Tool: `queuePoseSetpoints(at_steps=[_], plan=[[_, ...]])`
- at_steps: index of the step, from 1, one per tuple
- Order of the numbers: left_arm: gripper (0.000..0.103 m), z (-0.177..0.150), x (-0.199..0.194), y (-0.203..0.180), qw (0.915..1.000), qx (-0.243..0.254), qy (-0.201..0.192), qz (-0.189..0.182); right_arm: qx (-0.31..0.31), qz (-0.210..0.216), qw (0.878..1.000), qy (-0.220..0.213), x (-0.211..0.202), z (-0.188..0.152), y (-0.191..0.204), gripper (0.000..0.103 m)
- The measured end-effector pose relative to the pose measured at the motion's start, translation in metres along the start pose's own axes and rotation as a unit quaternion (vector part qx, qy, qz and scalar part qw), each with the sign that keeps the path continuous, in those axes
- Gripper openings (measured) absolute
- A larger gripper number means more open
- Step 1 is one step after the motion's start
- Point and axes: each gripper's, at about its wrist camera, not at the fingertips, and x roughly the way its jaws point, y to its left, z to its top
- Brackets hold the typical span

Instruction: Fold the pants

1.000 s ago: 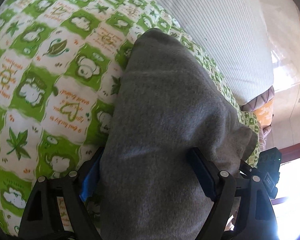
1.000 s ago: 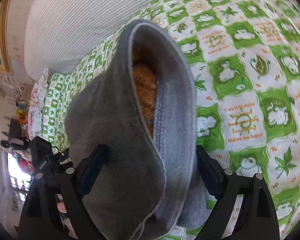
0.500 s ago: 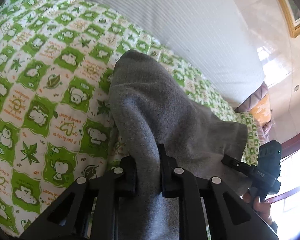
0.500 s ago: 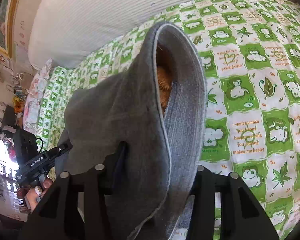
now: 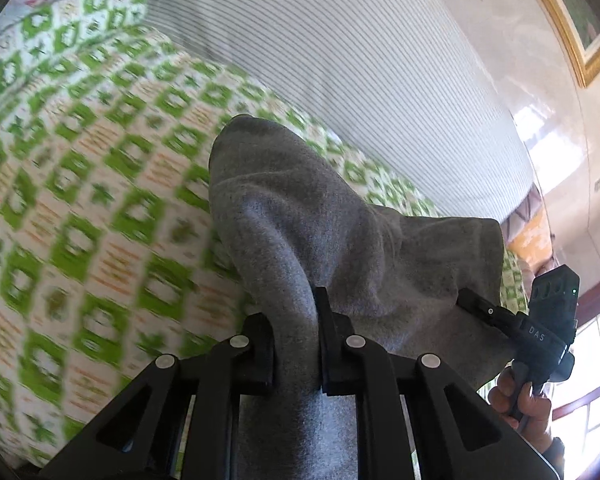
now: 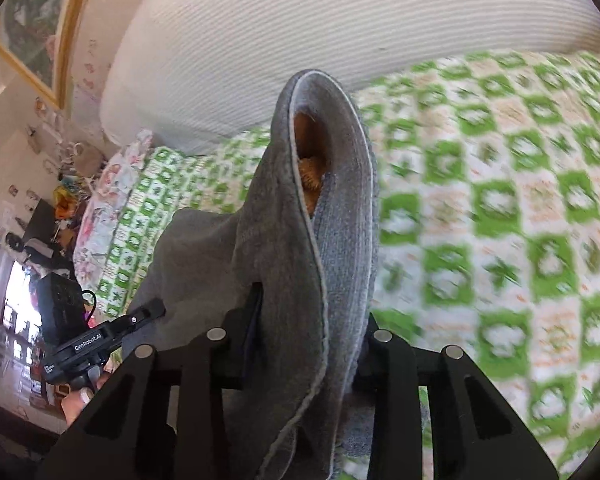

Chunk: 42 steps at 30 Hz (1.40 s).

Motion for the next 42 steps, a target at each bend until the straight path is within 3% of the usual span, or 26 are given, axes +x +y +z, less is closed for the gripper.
queuePoseSetpoints(at_steps=[9, 16, 30, 42], plan=[[0.014, 0.038, -0.018, 0.043, 0.9985, -0.014, -0.031, 0.043, -0.019, 0.039, 0.999, 0.01, 0.061, 0.031, 0.041, 0.036], [0.014, 0.05, -0.026, 0.065, 0.9965, -0.017, -0.037, 0.073, -0.021, 0.056, 0.998, 0.03, 0.104, 0.036, 0.055, 0.036], [0.014, 0.064, -0.01, 0.074, 0.9945, -0.004, -0.034, 0.099, -0.016, 0.06, 0.997, 0.035, 0.122, 0.046, 0.045, 0.036], [0.015, 0.051, 0.002, 0.087, 0.9939, -0.008, -0.019, 0.109, -0.014, 0.04, 0.998, 0.056, 0.14, 0.041, 0.029, 0.038]])
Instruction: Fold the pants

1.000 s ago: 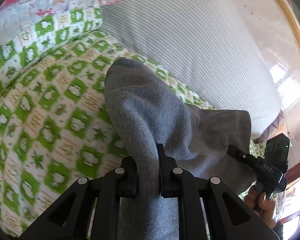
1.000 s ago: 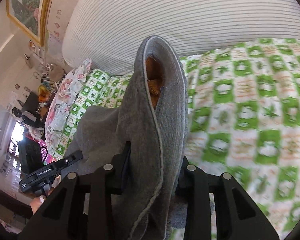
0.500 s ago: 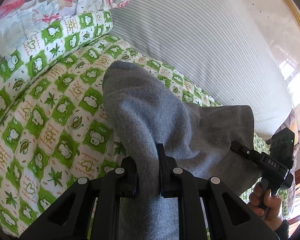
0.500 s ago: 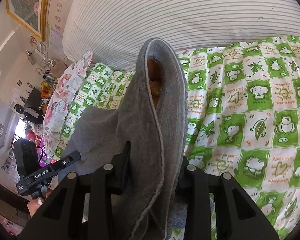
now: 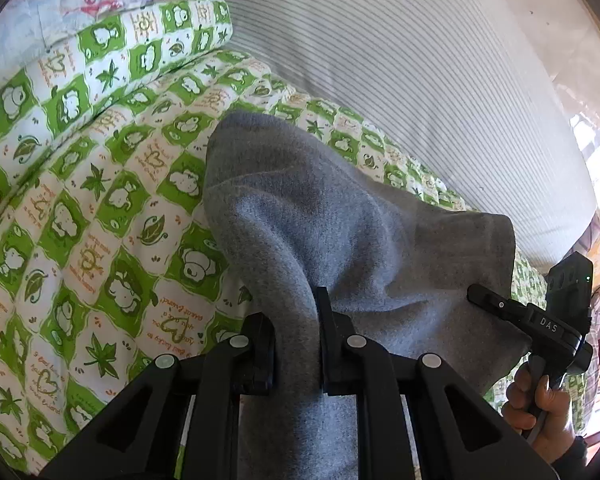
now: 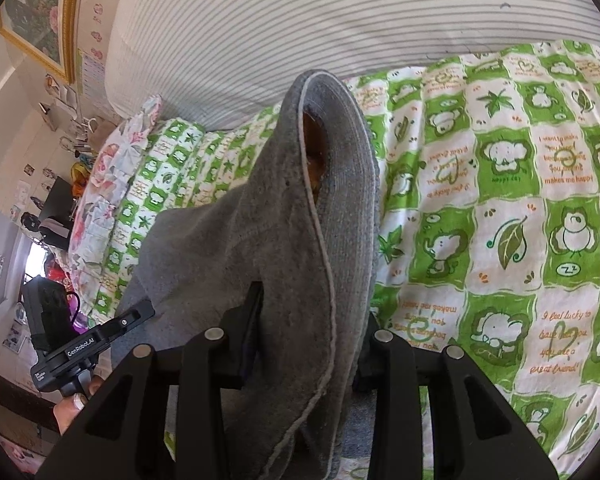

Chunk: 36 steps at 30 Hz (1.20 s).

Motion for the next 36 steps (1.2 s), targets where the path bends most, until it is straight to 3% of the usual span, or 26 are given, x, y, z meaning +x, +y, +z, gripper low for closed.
queuePoseSetpoints(at_steps=[3, 10, 19, 27, 30, 36], plan=[[0.015, -0.003, 0.004, 0.002, 1.0, 0.001, 0.002, 0.001, -0.004, -0.014, 1.0, 0.005, 0.003, -0.001, 0.0, 0.042], [0.018, -0.008, 0.01, 0.006, 1.0, -0.003, 0.008, 0.002, -0.044, -0.089, 0.995, 0.001, 0.002, 0.002, 0.005, 0.067], [0.032, -0.013, 0.016, 0.011, 0.9998, -0.008, 0.015, 0.014, -0.098, -0.177, 0.979, -0.006, 0.001, 0.003, 0.011, 0.078], [0.044, -0.018, 0.015, 0.014, 0.9993, -0.014, 0.023, 0.025, -0.091, -0.188, 0.978, -0.003, 0.008, 0.001, 0.005, 0.084], [0.055, -0.02, 0.004, 0.013, 0.9989, -0.011, 0.019, 0.041, -0.075, -0.174, 0.982, -0.004, -0.001, 0.002, 0.005, 0.084], [0.057, -0.03, -0.019, 0.017, 0.9985, -0.013, 0.013, 0.052, -0.072, -0.154, 0.985, -0.007, -0.025, -0.001, 0.018, 0.084]])
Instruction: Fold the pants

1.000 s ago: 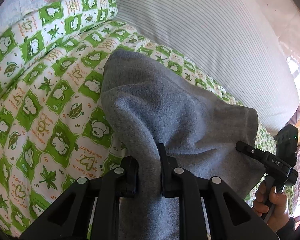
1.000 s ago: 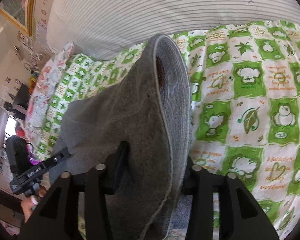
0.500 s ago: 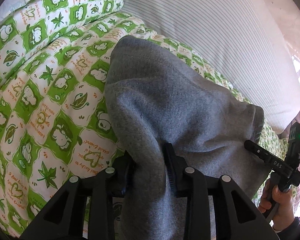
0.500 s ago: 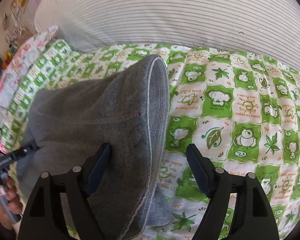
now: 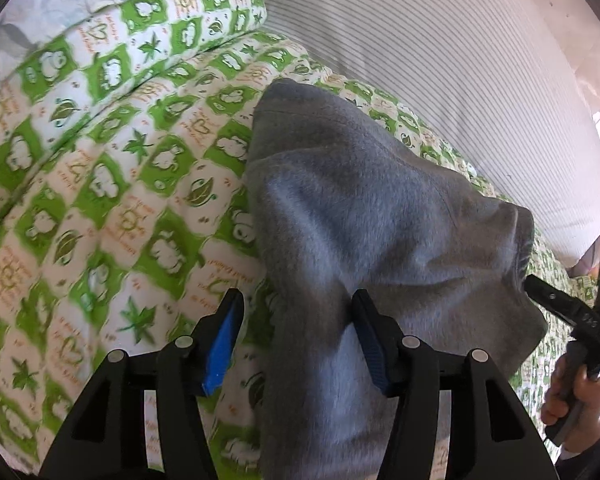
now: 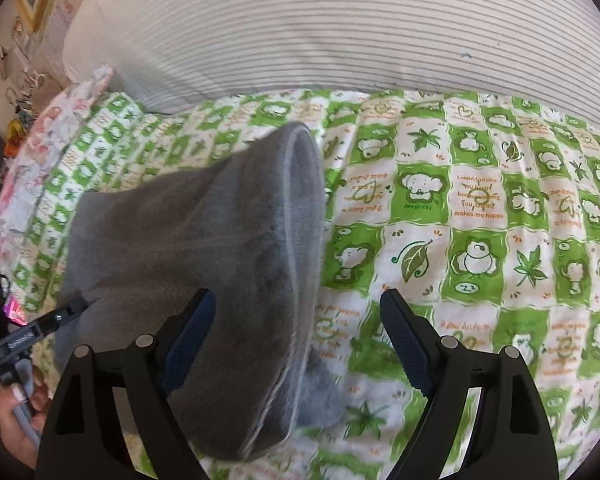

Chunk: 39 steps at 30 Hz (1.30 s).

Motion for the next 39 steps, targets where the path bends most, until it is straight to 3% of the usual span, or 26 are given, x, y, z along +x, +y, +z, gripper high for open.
queuePoseSetpoints(at_steps=[6, 21, 26, 34, 39], plan=[[0.07, -0.017, -0.029, 0.002, 0.9997, 0.008, -0.014, 0.018, -0.059, 0.016, 0.998, -0.001, -0.031, -0.01, 0.03, 0.086], [0.081, -0.054, -0.083, -0.039, 0.9947, 0.069, -0.05, 0.058, -0.16, 0.035, 0.986, 0.005, -0.085, -0.047, 0.075, 0.088], [0.082, -0.063, -0.096, -0.058, 0.9884, 0.106, -0.068, 0.086, -0.19, 0.041, 0.981, -0.004, -0.088, -0.051, 0.08, 0.09], [0.083, -0.078, -0.102, -0.08, 0.983, 0.135, -0.074, 0.099, -0.215, 0.075, 0.974, -0.014, -0.09, -0.052, 0.084, 0.091], [0.084, -0.083, -0.103, -0.083, 0.9822, 0.14, -0.076, 0.1, -0.221, 0.068, 0.973, -0.018, -0.091, -0.052, 0.082, 0.091]])
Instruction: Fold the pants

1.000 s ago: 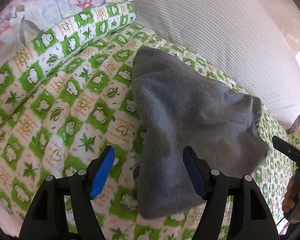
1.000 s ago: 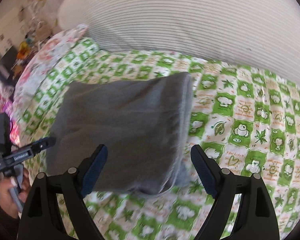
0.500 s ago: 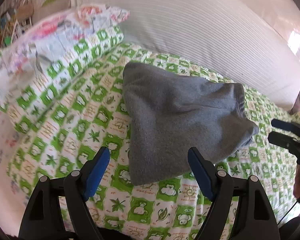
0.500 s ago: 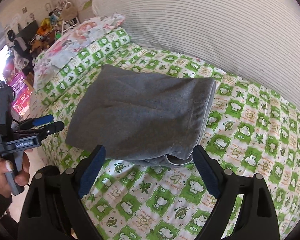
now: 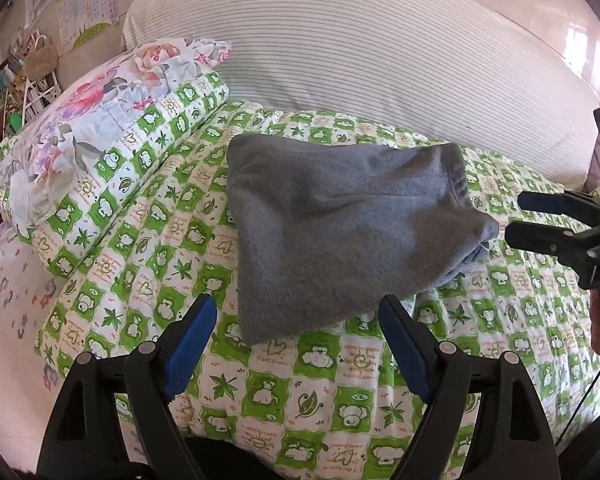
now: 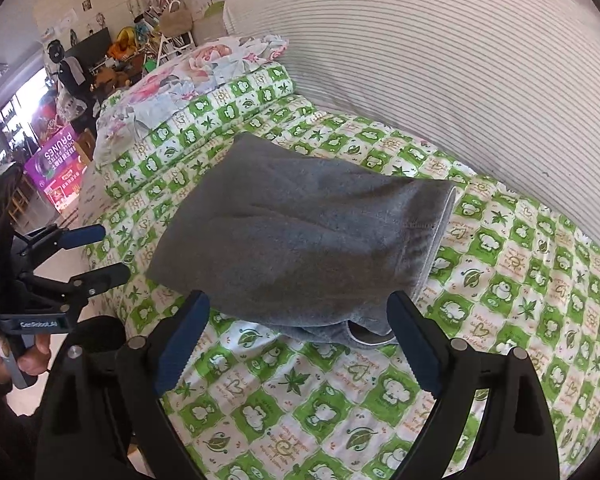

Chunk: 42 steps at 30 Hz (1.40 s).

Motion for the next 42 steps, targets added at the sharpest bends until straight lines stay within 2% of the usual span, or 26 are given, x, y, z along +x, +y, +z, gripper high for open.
queuePoseSetpoints(at_steps=[10, 13, 18, 42], plan=[[0.085, -0.002, 0.002, -0.001, 1.0, -0.002, 0.006, -0.005, -0.008, 0.005, 1.0, -0.001, 0.002, 0.0, 0.001, 0.091], [0.085, -0.003, 0.001, 0.0, 0.9999, -0.005, -0.005, -0.008, -0.012, 0.009, 1.0, 0.0, 0.004, 0.001, 0.003, 0.091], [0.085, -0.002, -0.001, -0.002, 0.9998, 0.007, -0.02, 0.005, -0.017, 0.012, 1.0, 0.005, 0.009, 0.0, 0.006, 0.091], [0.085, -0.001, 0.004, 0.002, 0.9998, 0.002, -0.018, 0.009, -0.025, 0.015, 0.999, 0.025, 0.021, -0.004, 0.009, 0.091]])
